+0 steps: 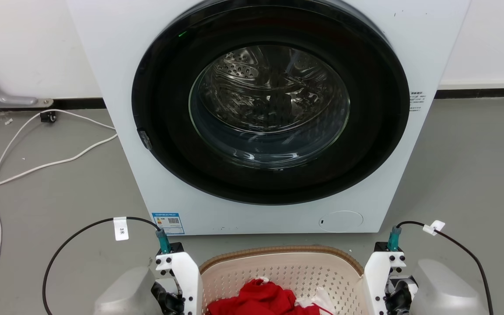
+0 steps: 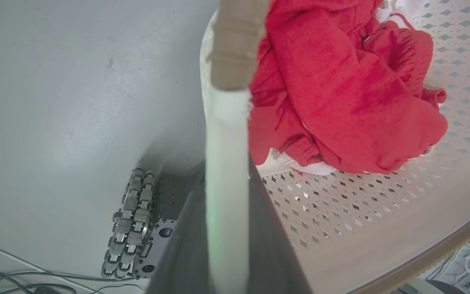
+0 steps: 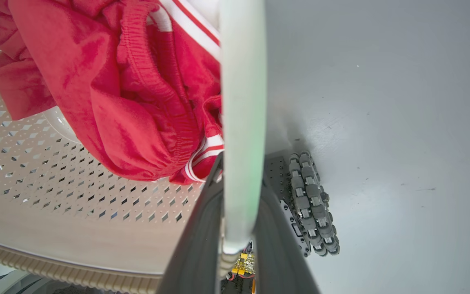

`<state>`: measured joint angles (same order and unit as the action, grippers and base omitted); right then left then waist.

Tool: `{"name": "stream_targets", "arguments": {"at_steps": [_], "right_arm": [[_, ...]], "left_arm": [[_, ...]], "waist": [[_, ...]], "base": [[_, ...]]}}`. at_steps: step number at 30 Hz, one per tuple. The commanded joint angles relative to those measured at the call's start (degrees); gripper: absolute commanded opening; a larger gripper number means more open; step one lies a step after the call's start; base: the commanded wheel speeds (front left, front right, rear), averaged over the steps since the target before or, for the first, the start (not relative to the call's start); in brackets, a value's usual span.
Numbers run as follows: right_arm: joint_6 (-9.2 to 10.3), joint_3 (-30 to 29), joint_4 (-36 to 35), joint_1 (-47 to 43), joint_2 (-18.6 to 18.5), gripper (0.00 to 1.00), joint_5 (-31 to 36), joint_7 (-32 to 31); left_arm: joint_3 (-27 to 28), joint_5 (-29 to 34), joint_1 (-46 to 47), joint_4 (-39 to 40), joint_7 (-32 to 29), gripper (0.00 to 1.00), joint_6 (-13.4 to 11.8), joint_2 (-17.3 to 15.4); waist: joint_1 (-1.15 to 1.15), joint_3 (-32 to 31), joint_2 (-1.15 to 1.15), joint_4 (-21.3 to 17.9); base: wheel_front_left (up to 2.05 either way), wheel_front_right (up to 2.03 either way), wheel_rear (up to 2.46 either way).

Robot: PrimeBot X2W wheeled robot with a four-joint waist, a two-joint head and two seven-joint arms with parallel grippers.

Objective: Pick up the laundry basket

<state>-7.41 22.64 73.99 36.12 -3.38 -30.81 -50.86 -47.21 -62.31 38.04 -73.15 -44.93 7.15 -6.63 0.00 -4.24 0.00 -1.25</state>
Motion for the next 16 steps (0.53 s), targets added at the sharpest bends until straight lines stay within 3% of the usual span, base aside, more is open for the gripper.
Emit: {"name": "stream_targets", "arguments": {"at_steps": [1,16], "right_arm": [[-0.14,0.0,-0.4,0.0,0.9,0.00,-0.5,0.4],[-0.15,0.6,-0.4,0.1,1.0,0.00,-1.3,0.3]], "left_arm": [[0.1,-0.6,0.1,0.7,0.1,0.00,0.6,1.3],[-0.3,-1.5,0.3,0.7,0.6,0.00,0.6,1.4]], "waist": [[0.00,0.0,0.00,0.0],[0.00,0.1,0.00,0.1]], "base": [[0.00,0.00,0.00],[0.00,0.00,0.00]]}}
